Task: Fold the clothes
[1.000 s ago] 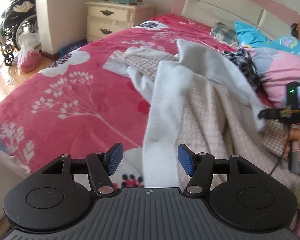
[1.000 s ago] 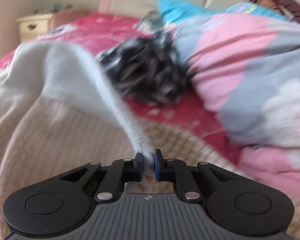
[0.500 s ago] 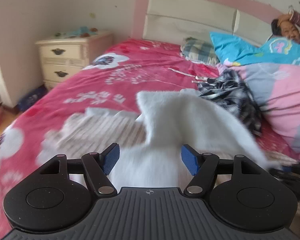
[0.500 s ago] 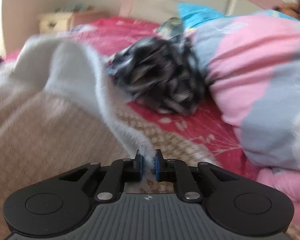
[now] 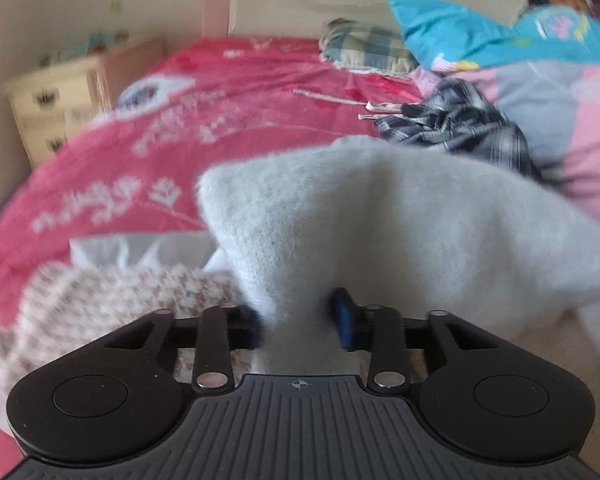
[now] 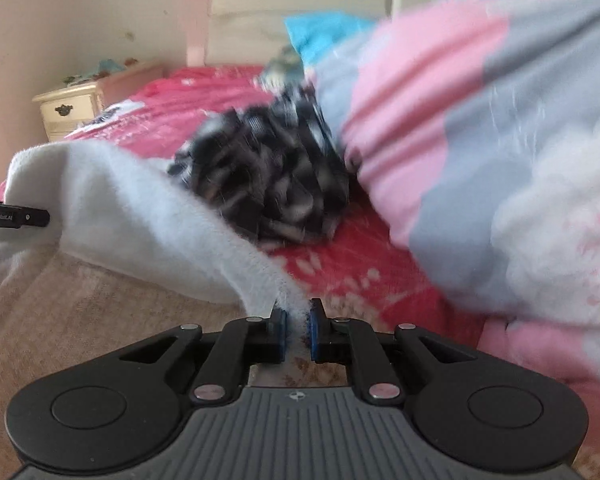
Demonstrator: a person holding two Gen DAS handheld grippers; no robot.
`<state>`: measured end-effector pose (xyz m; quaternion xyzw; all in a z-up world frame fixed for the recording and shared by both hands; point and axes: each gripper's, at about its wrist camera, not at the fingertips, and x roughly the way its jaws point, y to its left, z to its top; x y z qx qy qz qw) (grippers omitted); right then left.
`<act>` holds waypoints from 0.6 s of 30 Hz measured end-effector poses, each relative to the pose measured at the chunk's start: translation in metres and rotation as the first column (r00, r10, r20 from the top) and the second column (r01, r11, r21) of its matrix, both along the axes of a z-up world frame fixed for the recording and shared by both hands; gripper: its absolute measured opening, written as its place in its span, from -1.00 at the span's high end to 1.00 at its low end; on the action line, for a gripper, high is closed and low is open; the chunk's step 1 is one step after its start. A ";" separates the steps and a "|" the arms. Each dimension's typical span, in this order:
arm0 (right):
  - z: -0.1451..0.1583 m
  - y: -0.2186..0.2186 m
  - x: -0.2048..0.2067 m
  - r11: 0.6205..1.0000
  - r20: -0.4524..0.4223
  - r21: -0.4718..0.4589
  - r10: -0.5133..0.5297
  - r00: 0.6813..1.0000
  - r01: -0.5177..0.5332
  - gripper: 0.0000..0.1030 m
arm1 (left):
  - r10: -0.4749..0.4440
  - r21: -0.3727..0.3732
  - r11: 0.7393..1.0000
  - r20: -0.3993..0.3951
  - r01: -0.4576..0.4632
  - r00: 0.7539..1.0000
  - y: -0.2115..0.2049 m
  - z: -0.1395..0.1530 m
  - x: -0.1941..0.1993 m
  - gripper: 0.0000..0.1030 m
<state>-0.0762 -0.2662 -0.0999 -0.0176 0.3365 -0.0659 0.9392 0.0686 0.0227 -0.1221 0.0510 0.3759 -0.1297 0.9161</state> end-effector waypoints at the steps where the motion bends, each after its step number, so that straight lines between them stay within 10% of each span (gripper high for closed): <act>1: 0.004 0.004 -0.004 1.000 0.032 -0.027 0.006 0.999 -0.005 0.79 | -0.004 0.027 1.000 0.022 0.004 1.000 -0.003 0.001 -0.005 0.67; 9: 0.081 0.003 -0.061 0.997 0.310 -0.052 -0.041 0.950 0.060 0.81 | 0.075 -0.012 0.997 0.253 -0.075 0.965 -0.003 0.072 -0.083 0.83; 18: 0.207 0.004 -0.202 0.995 0.563 -0.085 0.000 0.827 0.058 0.81 | 0.208 -0.173 0.975 0.504 -0.138 0.838 0.003 0.194 -0.234 0.84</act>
